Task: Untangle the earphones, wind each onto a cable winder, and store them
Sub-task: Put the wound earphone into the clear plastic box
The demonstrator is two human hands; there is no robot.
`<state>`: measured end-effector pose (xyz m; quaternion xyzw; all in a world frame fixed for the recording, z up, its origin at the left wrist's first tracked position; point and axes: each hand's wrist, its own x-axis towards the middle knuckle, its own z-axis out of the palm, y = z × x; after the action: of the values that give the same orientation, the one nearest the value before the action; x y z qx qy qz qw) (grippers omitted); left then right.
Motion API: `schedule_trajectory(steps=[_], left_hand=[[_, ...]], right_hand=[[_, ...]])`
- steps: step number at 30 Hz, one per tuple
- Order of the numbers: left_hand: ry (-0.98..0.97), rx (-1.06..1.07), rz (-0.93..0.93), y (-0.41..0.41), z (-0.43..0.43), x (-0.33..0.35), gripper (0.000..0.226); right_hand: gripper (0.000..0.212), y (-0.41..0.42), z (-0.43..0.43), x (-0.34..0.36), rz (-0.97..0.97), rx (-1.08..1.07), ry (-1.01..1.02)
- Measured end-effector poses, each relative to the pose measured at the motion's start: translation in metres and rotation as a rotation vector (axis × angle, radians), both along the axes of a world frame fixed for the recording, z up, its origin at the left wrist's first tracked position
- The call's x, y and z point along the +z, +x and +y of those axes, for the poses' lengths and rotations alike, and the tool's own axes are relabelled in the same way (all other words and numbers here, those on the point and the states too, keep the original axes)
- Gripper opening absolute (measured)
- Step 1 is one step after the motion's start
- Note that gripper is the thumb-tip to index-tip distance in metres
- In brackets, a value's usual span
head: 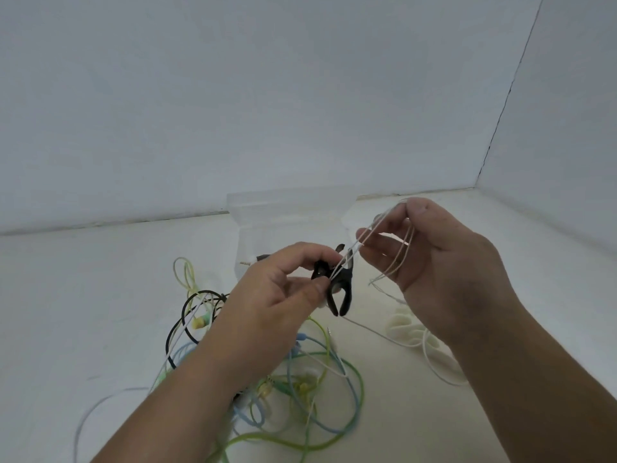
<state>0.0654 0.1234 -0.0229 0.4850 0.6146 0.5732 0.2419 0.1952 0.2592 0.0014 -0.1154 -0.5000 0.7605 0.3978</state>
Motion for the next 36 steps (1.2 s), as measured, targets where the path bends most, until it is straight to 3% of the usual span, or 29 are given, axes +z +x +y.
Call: schedule_trajectory(steps=[10,17,32,36], left_hand=[[0.084,-0.059,-0.059,0.006,0.001,-0.002,0.031],[0.099,-0.126,-0.050,0.003,0.002,-0.005,0.023],[0.021,-0.171,-0.058,0.004,0.000,-0.002,0.024],[0.088,-0.152,-0.098,0.005,0.000,0.000,0.025]], right_hand=[[0.026,-0.001,0.002,-0.002,-0.028,-0.055,-0.054],[0.030,-0.003,0.009,-0.009,-0.263,-0.318,0.154],[0.028,-0.005,0.007,-0.019,-0.440,-0.441,0.321],[0.029,-0.002,0.007,-0.017,-0.526,-0.461,0.330]])
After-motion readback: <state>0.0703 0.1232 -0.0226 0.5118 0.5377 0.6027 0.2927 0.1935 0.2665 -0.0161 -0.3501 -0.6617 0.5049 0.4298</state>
